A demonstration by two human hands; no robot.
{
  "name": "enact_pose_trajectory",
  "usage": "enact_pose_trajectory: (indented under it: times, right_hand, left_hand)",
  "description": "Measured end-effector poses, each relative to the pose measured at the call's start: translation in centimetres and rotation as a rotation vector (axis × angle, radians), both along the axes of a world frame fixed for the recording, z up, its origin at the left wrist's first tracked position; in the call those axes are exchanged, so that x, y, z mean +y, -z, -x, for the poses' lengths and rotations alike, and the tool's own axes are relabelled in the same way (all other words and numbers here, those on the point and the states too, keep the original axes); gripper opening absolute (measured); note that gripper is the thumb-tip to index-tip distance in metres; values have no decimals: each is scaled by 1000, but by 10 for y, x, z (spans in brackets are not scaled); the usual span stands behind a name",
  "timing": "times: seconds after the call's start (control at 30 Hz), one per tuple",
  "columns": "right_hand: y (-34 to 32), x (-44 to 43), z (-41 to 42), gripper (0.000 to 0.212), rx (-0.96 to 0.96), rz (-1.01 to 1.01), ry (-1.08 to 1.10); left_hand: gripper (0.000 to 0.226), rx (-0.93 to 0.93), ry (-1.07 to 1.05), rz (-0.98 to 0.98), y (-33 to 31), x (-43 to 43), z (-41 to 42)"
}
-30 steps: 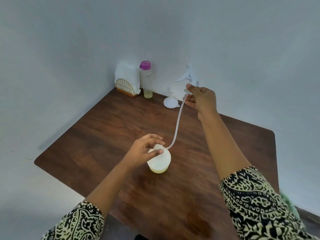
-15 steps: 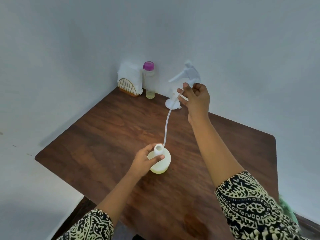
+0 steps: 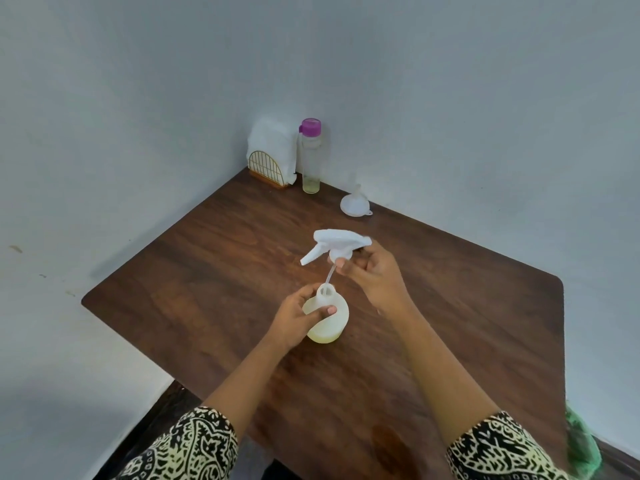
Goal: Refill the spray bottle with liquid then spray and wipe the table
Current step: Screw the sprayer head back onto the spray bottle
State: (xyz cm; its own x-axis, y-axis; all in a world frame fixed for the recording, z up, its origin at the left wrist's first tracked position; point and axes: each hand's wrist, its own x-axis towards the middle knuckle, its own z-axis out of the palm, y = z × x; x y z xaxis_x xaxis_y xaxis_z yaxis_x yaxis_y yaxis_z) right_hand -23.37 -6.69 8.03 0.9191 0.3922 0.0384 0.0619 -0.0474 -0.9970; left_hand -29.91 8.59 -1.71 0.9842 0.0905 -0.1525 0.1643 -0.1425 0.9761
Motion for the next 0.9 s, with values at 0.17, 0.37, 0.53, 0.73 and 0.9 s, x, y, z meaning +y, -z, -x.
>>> enact_pose_trajectory:
  times: [0.17, 0.37, 0.53, 0.73, 0.9]
  right_hand:
    - [11, -5, 2, 29, -5, 171, -110]
    - [32, -8, 9, 30, 80, 155, -149]
    - [44, -3, 12, 29, 60, 237, -89]
    - [42, -3, 7, 23, 48, 251, -120]
    - [44, -5, 10, 22, 43, 235, -107]
  left_hand:
    - [39, -16, -3, 21, -2, -2, 1]
    - [45, -52, 7, 47, -2, -3, 3]
    - [37, -66, 7, 26, -2, -5, 3]
    - [40, -57, 5, 65, 5, -4, 4]
    - [40, -56, 4, 76, 5, -6, 4]
